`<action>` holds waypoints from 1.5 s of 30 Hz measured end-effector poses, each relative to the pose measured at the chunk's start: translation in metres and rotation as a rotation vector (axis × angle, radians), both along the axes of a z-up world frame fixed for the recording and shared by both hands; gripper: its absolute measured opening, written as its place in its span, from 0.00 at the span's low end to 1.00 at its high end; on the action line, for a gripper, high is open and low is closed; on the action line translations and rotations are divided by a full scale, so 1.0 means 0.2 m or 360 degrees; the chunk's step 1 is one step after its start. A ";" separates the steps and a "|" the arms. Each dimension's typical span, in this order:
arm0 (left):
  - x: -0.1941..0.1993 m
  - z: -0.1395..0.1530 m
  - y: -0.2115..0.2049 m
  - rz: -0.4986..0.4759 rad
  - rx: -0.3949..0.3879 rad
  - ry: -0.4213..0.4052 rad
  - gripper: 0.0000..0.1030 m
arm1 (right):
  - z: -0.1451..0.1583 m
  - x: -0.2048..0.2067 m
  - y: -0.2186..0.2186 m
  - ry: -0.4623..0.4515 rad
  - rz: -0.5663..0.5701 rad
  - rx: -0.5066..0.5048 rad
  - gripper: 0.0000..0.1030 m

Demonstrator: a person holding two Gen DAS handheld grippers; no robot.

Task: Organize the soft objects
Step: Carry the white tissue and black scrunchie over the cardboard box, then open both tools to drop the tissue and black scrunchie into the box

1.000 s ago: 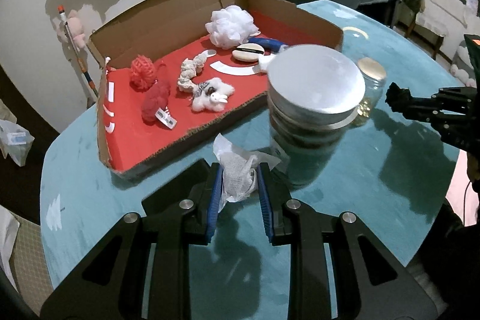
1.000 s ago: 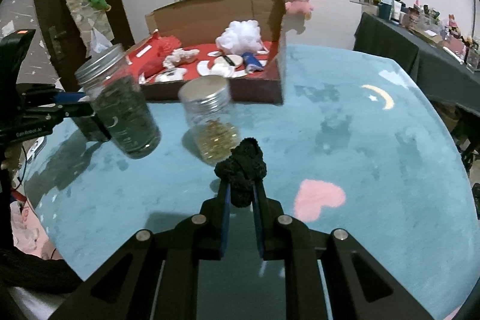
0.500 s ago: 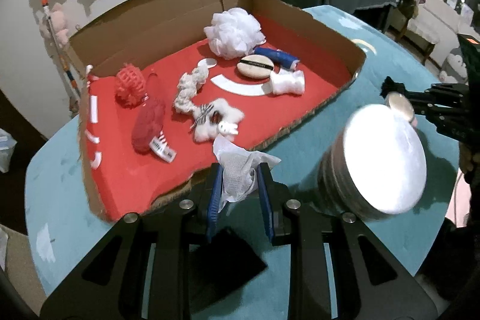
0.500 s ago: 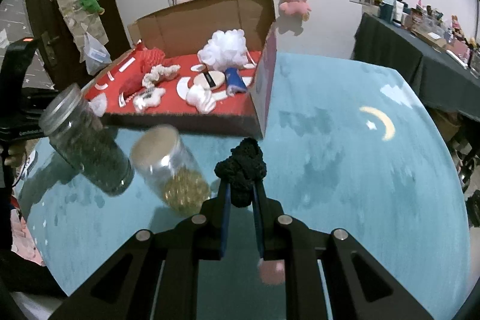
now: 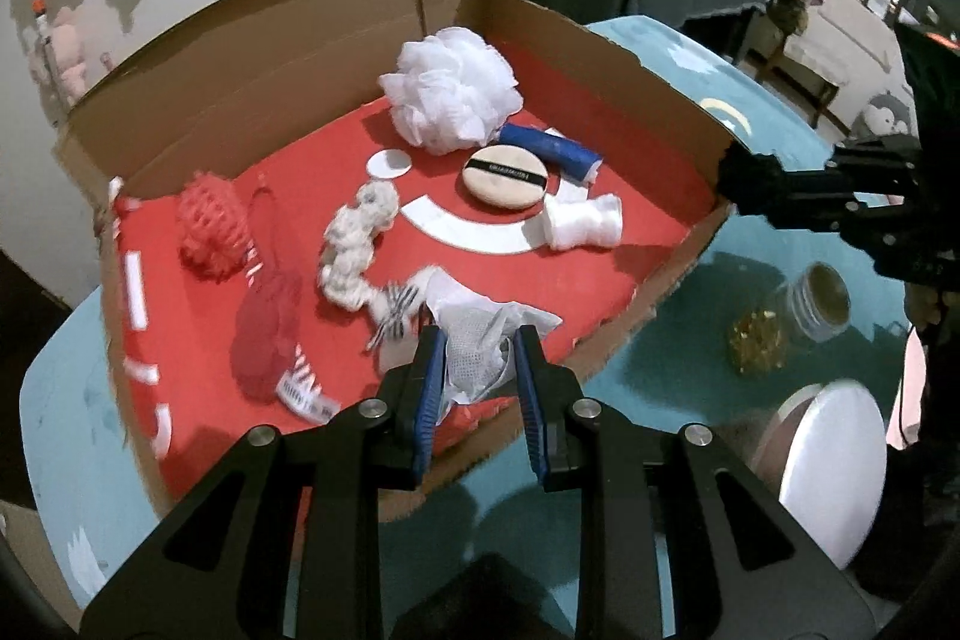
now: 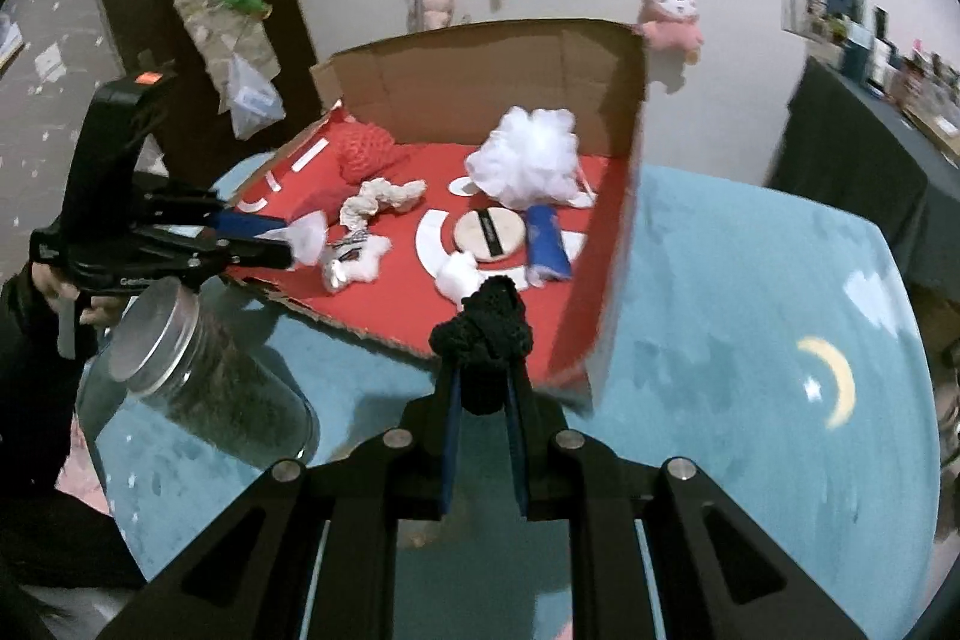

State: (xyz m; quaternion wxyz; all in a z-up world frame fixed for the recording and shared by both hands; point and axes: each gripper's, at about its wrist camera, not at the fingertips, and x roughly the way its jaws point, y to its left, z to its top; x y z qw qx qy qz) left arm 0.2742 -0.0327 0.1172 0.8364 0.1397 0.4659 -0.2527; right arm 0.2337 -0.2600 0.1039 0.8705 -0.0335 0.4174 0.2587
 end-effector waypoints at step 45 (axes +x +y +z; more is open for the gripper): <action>0.35 -0.25 -0.33 -0.0147 0.0192 0.0268 0.32 | -0.20 0.33 0.41 0.0219 0.0228 -0.0957 0.40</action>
